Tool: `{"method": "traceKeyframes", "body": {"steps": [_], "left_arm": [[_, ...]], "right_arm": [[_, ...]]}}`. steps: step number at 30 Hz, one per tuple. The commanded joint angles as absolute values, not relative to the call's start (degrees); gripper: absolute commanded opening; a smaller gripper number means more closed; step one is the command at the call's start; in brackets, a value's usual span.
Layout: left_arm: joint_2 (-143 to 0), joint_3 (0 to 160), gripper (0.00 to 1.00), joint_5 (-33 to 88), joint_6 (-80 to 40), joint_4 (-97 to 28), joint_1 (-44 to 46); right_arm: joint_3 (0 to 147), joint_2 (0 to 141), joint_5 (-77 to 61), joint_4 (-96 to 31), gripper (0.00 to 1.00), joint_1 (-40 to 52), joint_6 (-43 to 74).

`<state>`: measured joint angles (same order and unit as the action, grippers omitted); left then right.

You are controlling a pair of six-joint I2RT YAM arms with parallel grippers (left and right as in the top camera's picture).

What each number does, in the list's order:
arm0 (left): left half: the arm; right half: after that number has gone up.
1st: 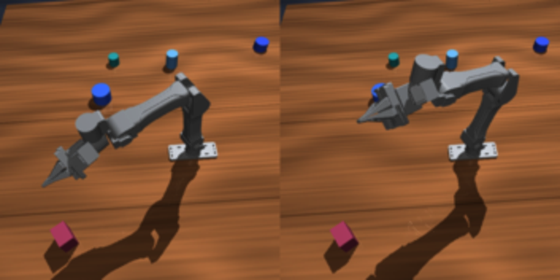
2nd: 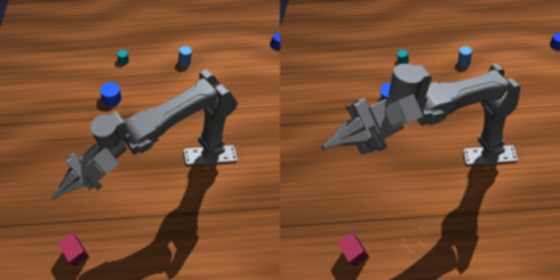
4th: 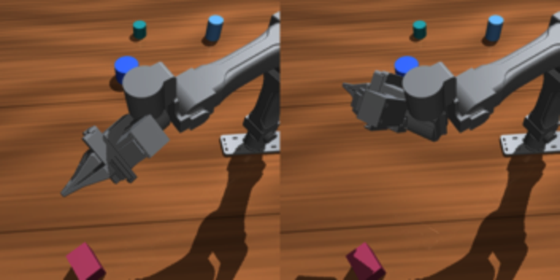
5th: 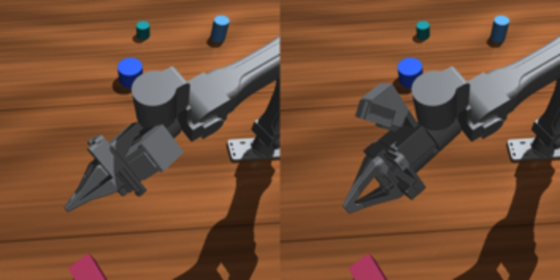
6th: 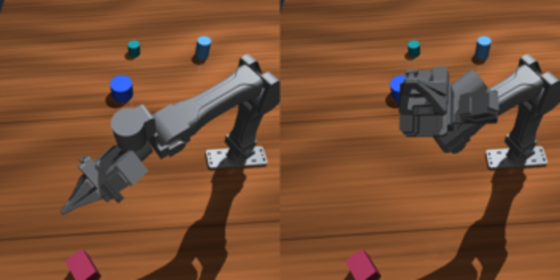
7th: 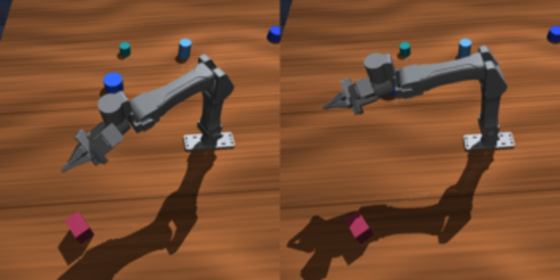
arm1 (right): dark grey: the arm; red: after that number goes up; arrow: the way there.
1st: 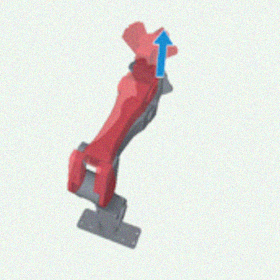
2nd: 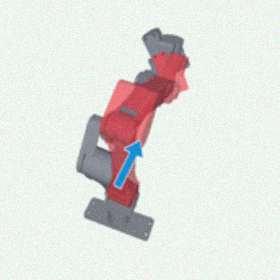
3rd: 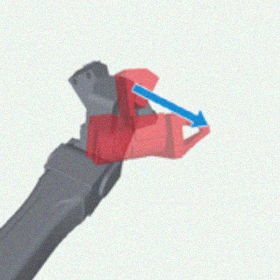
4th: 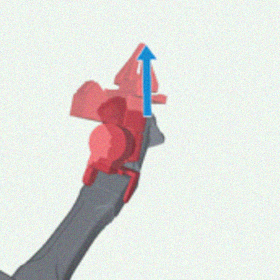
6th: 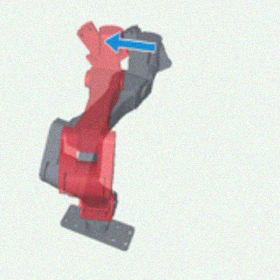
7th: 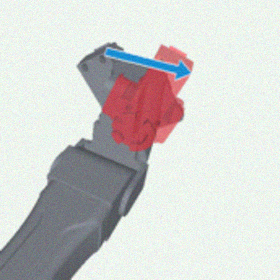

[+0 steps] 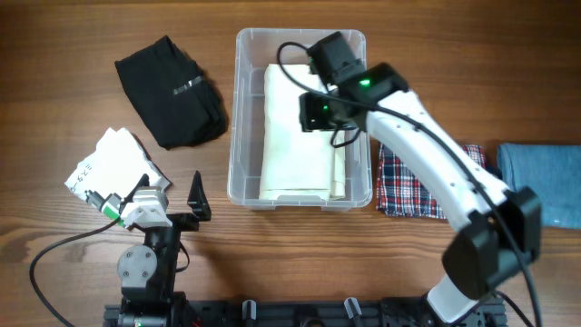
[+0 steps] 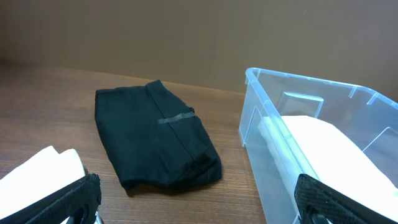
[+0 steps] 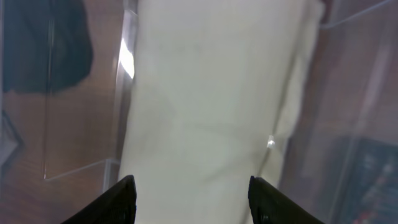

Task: Pack container
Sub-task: 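Release the cream cloth and move the right gripper to the plaid shirt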

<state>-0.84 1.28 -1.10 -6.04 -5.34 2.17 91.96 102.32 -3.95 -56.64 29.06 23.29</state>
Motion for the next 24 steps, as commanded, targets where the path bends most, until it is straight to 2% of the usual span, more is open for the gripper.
{"method": "traceKeyframes", "body": {"steps": [1, 5, 6, 14, 15, 19, 24], "left_arm": [[-0.5, 0.9, 1.0, -0.4, -4.7, -5.1, 1.8], [-0.5, 0.9, 1.0, -0.4, -4.7, -5.1, 1.8], [-0.5, 0.9, 1.0, -0.4, -4.7, -5.1, 1.8], [-0.5, 0.9, 1.0, -0.4, -4.7, -5.1, 1.8], [-0.5, 0.9, 1.0, -0.4, -4.7, -5.1, 1.8], [-0.5, 0.9, 1.0, -0.4, -4.7, -5.1, 1.8], [-0.5, 0.9, 1.0, -0.4, -4.7, -5.1, 1.8]], "right_arm": [[92.2, 91.7, -2.5, -59.8, 0.58, 25.3, 21.5], [92.2, 82.4, -2.5, -66.0, 0.58, 18.3, 21.6], [92.2, 79.2, -1.6, -68.8, 0.59, 13.1, 21.6], [91.9, 77.0, -1.1, -79.1, 0.67, -12.4, 16.4], [91.5, 77.2, -1.0, -79.5, 0.72, -14.7, 16.2], [85.1, 77.5, -1.6, -77.6, 0.83, -23.6, 14.2], [70.6, 77.5, -6.7, -68.3, 0.93, -28.2, 10.7]]}}
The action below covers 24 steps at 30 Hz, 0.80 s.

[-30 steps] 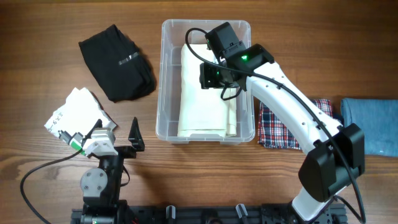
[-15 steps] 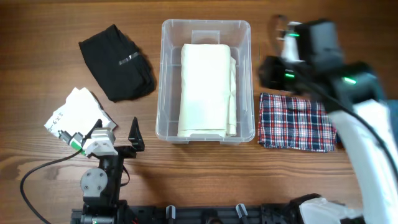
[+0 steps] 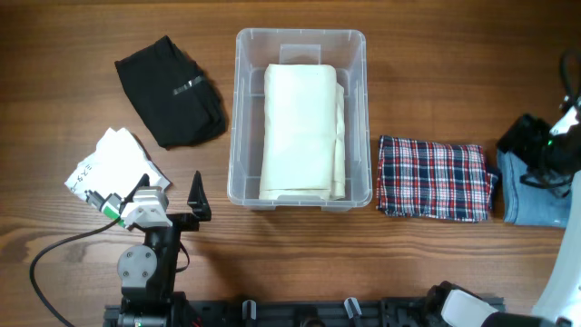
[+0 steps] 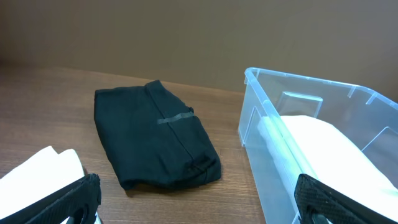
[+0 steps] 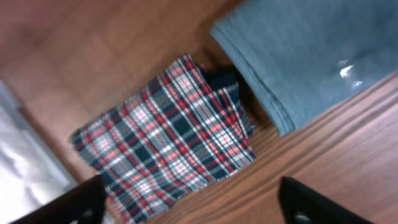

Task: Pack container
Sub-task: 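Release the cream cloth and move the right gripper to the plaid shirt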

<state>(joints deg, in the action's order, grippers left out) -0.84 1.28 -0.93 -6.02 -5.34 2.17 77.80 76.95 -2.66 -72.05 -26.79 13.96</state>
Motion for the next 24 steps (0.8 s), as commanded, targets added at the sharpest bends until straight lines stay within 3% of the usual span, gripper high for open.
{"method": "traceKeyframes", "body": {"steps": [1, 3, 8, 24], "left_arm": [[-0.5, 0.9, 1.0, -0.4, -4.7, -5.1, 1.8], [-0.5, 0.9, 1.0, -0.4, -4.7, -5.1, 1.8], [-0.5, 0.9, 1.0, -0.4, -4.7, -5.1, 1.8], [-0.5, 0.9, 1.0, -0.4, -4.7, -5.1, 1.8]], "right_arm": [[68.1, 77.5, -7.4, -66.4, 0.95, -28.4, 10.4], [62.0, 77.5, -7.5, -61.4, 1.0, -28.6, 10.5], [52.5, 77.5, -8.4, -51.3, 1.0, -28.6, 11.9], [38.3, 77.5, -2.5, -30.6, 1.0, -28.6, 15.0]]}}
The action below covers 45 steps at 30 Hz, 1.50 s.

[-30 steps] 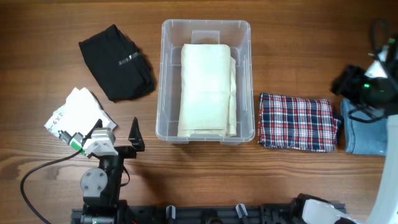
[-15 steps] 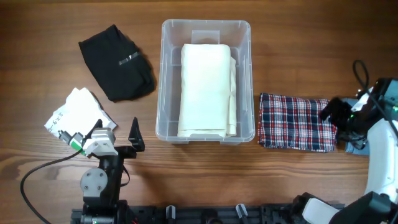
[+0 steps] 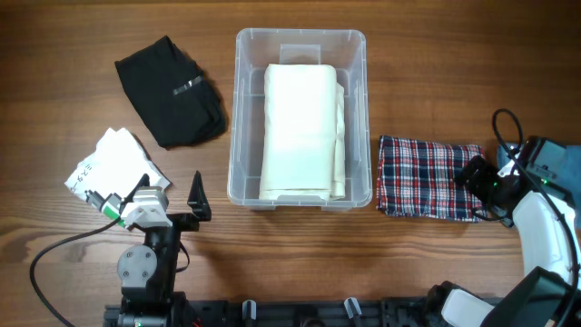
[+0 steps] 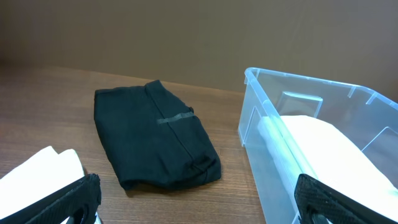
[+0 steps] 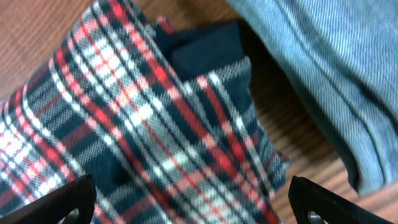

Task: Pack container
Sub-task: 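Release the cream cloth and move the right gripper to the plaid shirt, then grasp the plaid shirt's right edge with the right gripper and lift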

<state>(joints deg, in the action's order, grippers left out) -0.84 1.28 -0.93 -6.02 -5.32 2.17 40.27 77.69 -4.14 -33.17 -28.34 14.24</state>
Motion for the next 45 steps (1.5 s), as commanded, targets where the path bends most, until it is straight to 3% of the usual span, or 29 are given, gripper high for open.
{"method": "traceKeyframes", "body": {"steps": [1, 10, 21, 38, 39, 42, 45], "left_arm": [[-0.5, 0.9, 1.0, -0.4, -4.7, -5.1, 1.8], [-0.5, 0.9, 1.0, -0.4, -4.7, -5.1, 1.8], [-0.5, 0.9, 1.0, -0.4, -4.7, -5.1, 1.8], [-0.5, 0.9, 1.0, -0.4, -4.7, -5.1, 1.8], [-0.5, 0.9, 1.0, -0.4, -4.7, -5.1, 1.8], [-0.5, 0.9, 1.0, -0.4, -4.7, -5.1, 1.8], [-0.5, 0.9, 1.0, -0.4, -4.7, -5.1, 1.8]], "right_arm": [[37.7, 77.5, -2.5, -29.3, 1.0, -28.6, 15.0], [36.0, 78.8, -6.0, -24.3, 1.0, -28.6, 11.9], [35.9, 92.9, -10.4, -21.7, 1.0, -28.6, 8.9], [35.9, 93.2, -12.1, -24.8, 0.99, -28.6, 9.0], [35.9, 93.2, -12.6, -25.1, 0.98, -28.6, 8.9], [35.9, 93.2, -13.6, -26.3, 0.82, -28.6, 8.9], [35.9, 93.2, -13.6, -27.3, 0.73, -28.6, 8.9]]}}
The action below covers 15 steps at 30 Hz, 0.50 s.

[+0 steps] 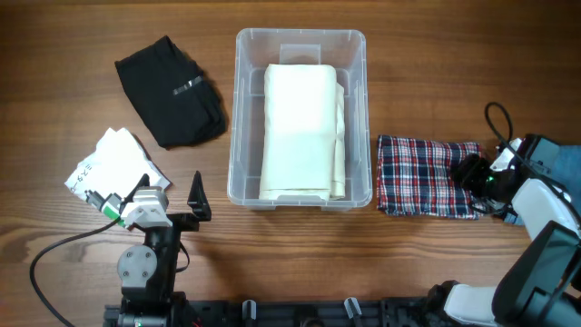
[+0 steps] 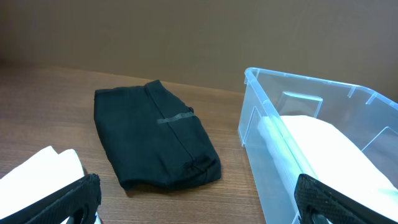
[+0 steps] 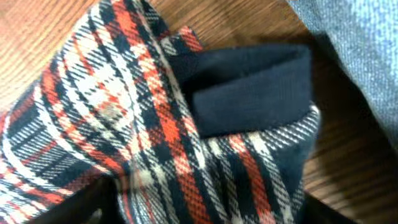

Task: Pack container
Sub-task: 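Grasp the plaid shirt's right edge with the right gripper and lift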

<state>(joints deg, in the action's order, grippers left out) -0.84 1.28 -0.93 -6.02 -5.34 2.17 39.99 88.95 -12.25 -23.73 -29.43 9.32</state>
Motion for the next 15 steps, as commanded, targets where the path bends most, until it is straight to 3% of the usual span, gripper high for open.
{"method": "traceKeyframes", "body": {"steps": [1, 5, 8, 9, 15], "left_arm": [[-0.5, 0.9, 1.0, -0.4, -4.7, -5.1, 1.8], [-0.5, 0.9, 1.0, -0.4, -4.7, -5.1, 1.8], [-0.5, 0.9, 1.0, -0.4, -4.7, -5.1, 1.8], [-0.5, 0.9, 1.0, -0.4, -4.7, -5.1, 1.8], [-0.5, 0.9, 1.0, -0.4, -4.7, -5.1, 1.8]], "right_arm": [[35.9, 93.2, -13.6, -27.6, 0.7, -28.6, 8.9], [35.9, 93.2, -13.6, -28.3, 0.57, -28.6, 8.9], [35.9, 93.2, -14.1, -28.9, 0.24, -28.6, 8.9], [35.9, 93.2, -14.7, -29.1, 0.04, -28.6, 9.0], [40.9, 90.9, -23.0, -35.0, 0.04, -28.6, 9.1]]}}
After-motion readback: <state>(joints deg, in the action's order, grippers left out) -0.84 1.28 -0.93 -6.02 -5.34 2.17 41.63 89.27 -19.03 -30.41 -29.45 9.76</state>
